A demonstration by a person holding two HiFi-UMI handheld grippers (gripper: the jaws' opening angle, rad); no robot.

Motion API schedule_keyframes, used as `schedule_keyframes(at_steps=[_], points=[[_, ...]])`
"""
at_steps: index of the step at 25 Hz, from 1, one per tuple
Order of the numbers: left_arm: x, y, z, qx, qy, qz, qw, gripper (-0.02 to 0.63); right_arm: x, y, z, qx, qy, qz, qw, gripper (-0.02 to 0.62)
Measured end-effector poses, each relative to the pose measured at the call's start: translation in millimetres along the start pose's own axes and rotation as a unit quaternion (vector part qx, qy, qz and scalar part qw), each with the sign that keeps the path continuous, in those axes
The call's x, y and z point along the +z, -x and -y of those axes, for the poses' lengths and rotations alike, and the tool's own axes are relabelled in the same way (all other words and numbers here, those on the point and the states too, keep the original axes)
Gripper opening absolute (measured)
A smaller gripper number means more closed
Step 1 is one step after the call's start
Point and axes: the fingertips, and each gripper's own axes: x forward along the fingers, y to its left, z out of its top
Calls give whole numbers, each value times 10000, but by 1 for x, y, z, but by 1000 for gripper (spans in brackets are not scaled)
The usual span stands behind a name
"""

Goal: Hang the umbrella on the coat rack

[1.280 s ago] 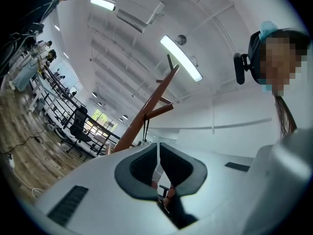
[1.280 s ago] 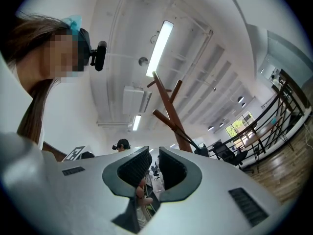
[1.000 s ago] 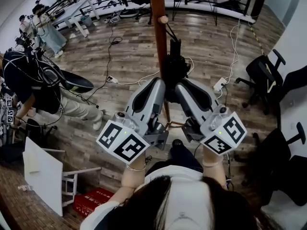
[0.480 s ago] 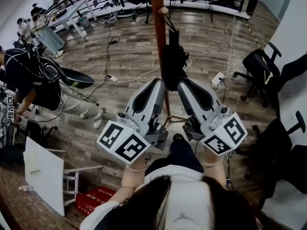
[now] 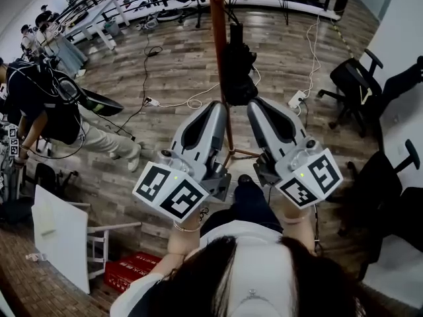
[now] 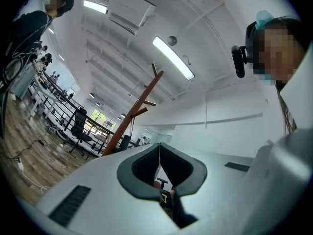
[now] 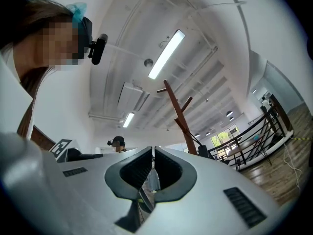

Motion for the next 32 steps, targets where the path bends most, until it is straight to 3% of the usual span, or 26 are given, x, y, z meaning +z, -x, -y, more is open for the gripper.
schedule_keyframes(at_steps=[15,32], points=[[-12,38,14,-67,59,11,10000,9,-13,31,-30,-218,278,-267,9990,35],[-11,16,30,-39,111,81,9999,9,1,32,-18,-66,257,-356,9990,35]])
